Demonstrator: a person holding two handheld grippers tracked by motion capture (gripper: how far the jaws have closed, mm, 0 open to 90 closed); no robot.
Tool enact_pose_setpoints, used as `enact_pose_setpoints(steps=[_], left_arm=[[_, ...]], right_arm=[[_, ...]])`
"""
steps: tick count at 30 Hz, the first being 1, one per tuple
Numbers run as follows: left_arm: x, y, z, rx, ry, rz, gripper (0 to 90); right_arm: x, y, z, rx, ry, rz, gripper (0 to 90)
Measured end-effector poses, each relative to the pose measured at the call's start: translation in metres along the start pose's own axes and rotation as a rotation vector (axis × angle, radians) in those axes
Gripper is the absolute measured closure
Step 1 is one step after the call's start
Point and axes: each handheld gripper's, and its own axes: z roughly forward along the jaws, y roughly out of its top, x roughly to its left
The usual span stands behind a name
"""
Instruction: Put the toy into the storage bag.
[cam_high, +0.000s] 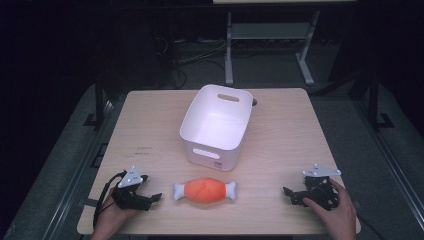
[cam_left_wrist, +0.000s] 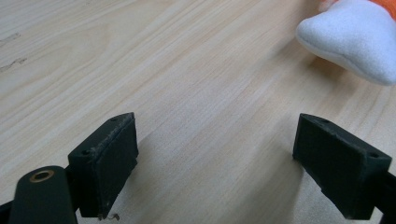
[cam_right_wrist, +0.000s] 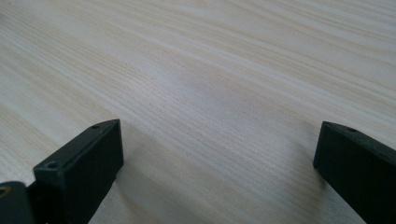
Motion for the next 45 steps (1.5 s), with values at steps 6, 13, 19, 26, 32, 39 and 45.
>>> enact_pose_setpoints(steps=[6, 13, 19, 26, 32, 39, 45], left_arm=[[0.000, -0.001, -0.001, -0.005, -0.006, 0.003, 14.8], [0.002, 0.000, -0.008, -0.016, -0.038, -0.001, 37.6], [0.002, 0.006, -0.011, -0.018, -0.082, 0.002, 60.2], [0.006, 0.023, -0.013, 0.007, -0.118, 0.002, 89.7], [0.004, 0.035, -0.004, 0.025, -0.148, 0.016, 89.8], [0.001, 0.055, 0.006, 0.015, -0.172, 0.050, 89.8], [0.002, 0.071, 0.016, 0.014, -0.170, 0.078, 89.7]], right_arm=[[0.000, 0.000, 0.000, 0.000, 0.000, 0.000, 0.9], [0.000, 0.000, 0.000, 0.000, 0.000, 0.000, 0.9], [0.000, 0.000, 0.000, 0.000, 0.000, 0.000, 0.9], [0.000, 0.000, 0.000, 0.000, 0.000, 0.000, 0.9], [0.000, 0.000, 0.000, 0.000, 0.000, 0.000, 0.9], [0.000, 0.000, 0.000, 0.000, 0.000, 0.000, 0.9], [0.000, 0.000, 0.000, 0.000, 0.000, 0.000, 0.9]])
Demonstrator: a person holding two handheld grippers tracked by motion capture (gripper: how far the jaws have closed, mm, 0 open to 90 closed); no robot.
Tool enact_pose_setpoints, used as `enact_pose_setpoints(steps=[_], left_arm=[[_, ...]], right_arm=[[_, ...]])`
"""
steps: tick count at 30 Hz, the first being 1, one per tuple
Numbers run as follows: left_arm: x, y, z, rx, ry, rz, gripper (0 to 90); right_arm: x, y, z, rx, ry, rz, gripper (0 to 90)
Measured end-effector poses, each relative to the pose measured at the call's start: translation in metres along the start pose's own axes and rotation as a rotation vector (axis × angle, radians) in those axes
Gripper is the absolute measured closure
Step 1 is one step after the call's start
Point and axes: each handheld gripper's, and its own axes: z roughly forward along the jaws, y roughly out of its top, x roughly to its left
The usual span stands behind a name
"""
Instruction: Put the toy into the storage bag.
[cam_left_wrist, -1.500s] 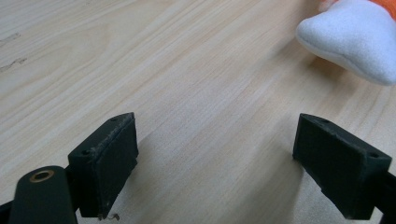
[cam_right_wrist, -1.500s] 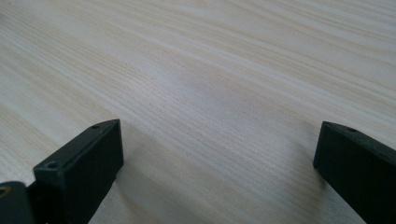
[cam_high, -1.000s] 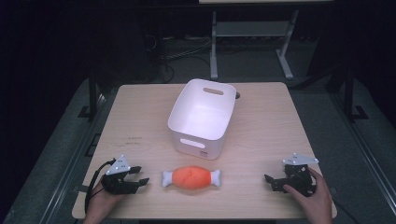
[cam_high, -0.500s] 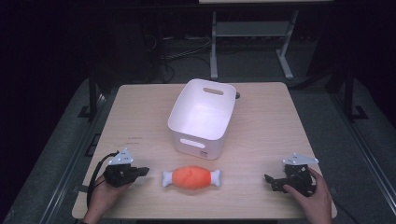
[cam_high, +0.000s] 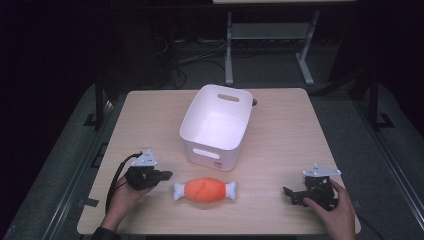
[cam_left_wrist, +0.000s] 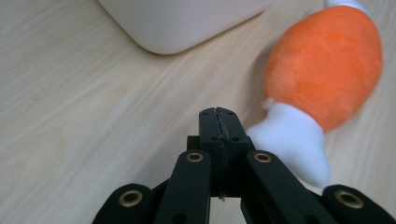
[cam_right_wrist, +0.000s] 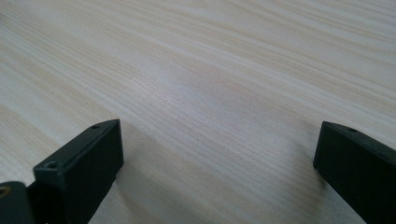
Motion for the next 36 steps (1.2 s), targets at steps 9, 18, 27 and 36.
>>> enact_pose_setpoints(steps=[9, 18, 27, 36], left_arm=[[0.003, 0.013, 0.015, -0.008, -0.016, 0.003, 89.8], [0.001, 0.014, 0.027, 0.009, -0.032, 0.006, 89.8], [-0.005, 0.014, 0.034, 0.052, -0.057, 0.035, 89.7], [-0.013, 0.012, 0.035, 0.069, -0.072, 0.045, 89.7]], right_arm=[[0.000, 0.000, 0.000, 0.000, 0.000, 0.000, 0.9], [0.000, 0.000, 0.000, 0.000, 0.000, 0.000, 0.9], [0.000, 0.000, 0.000, 0.000, 0.000, 0.000, 0.9], [0.000, 0.000, 0.000, 0.000, 0.000, 0.000, 0.9]])
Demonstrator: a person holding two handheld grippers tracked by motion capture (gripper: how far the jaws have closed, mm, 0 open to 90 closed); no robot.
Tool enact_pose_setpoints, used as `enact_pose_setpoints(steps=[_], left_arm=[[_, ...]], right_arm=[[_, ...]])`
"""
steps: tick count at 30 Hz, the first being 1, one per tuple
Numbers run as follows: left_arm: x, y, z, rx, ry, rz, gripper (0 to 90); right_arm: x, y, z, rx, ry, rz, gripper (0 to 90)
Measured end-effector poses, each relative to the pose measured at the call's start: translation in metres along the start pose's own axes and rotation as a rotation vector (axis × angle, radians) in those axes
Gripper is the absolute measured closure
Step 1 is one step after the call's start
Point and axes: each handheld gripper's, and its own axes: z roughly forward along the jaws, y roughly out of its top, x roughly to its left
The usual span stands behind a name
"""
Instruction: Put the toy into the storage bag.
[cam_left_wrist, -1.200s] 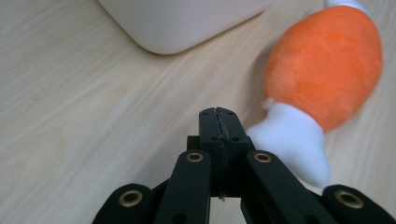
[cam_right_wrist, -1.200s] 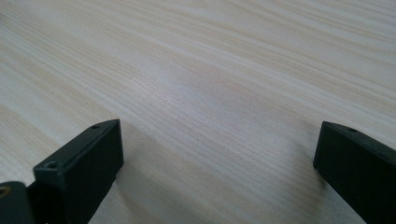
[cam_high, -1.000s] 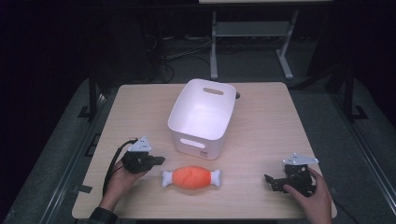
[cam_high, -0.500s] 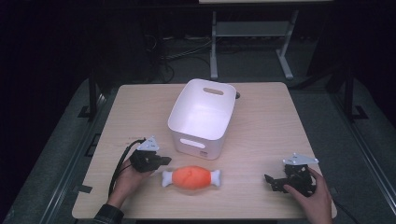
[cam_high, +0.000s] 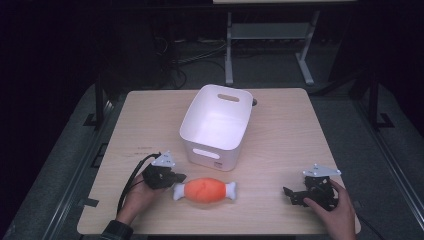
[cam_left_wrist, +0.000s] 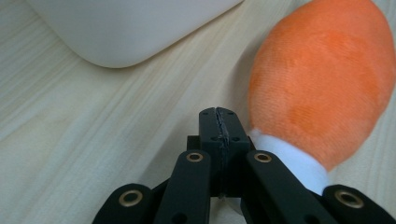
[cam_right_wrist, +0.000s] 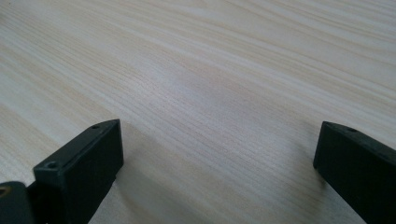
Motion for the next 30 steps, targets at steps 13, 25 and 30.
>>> enact_pose_setpoints(steps=[13, 25, 30], left_arm=[[-0.014, -0.006, -0.001, 0.015, -0.030, -0.001, 89.7], [-0.025, -0.014, -0.005, 0.019, -0.054, -0.019, 89.7], [-0.030, -0.017, -0.008, 0.019, -0.061, -0.022, 89.7]], right_arm=[[0.000, 0.000, 0.000, 0.000, 0.000, 0.000, 0.9], [0.000, 0.000, 0.000, 0.000, 0.000, 0.000, 0.9], [0.000, 0.000, 0.000, 0.000, 0.000, 0.000, 0.9]])
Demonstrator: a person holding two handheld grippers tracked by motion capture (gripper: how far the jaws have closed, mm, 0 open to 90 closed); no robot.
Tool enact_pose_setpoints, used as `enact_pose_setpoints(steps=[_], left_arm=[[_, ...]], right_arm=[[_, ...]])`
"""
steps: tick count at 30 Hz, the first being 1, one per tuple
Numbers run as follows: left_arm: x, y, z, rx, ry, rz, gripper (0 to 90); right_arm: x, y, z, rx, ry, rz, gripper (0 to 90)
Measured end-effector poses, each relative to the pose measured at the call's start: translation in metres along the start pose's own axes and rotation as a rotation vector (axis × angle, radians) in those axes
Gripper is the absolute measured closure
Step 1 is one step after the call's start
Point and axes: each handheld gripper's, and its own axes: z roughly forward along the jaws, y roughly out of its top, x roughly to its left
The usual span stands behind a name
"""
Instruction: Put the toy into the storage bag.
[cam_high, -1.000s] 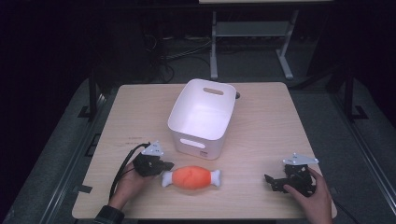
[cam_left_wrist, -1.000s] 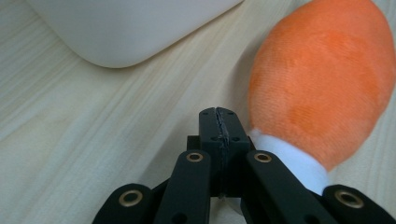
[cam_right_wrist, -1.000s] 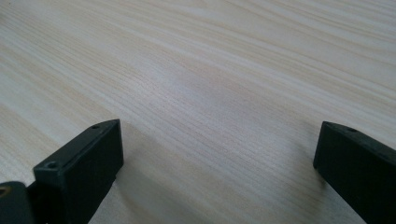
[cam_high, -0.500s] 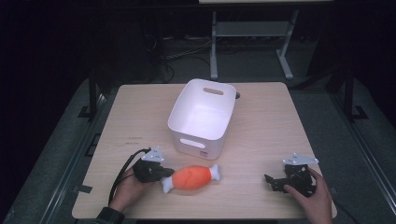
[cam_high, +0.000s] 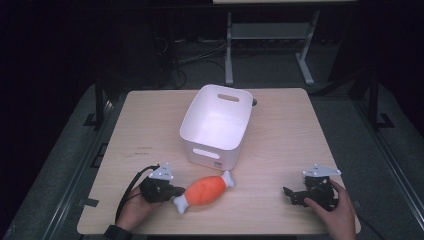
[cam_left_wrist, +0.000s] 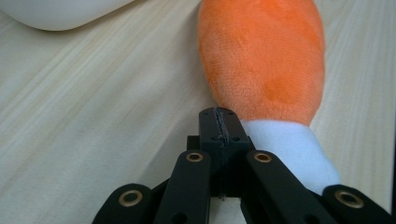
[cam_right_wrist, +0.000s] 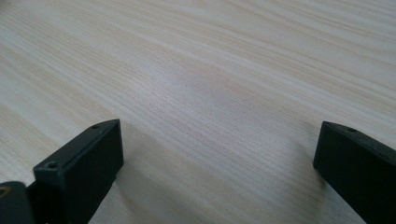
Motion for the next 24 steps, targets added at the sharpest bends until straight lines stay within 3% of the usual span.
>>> enact_pose_setpoints(steps=[8, 13, 24], left_arm=[[-0.007, -0.006, -0.004, -0.005, -0.001, -0.017, 89.7], [-0.009, -0.011, -0.010, -0.014, 0.021, -0.037, 89.3], [-0.001, -0.011, -0.025, -0.019, 0.127, -0.123, 54.6]], right_arm=[[0.000, 0.000, 0.000, 0.000, 0.000, 0.000, 0.9], [0.000, 0.000, 0.000, 0.000, 0.000, 0.000, 0.9], [0.000, 0.000, 0.000, 0.000, -0.001, 0.000, 0.9]])
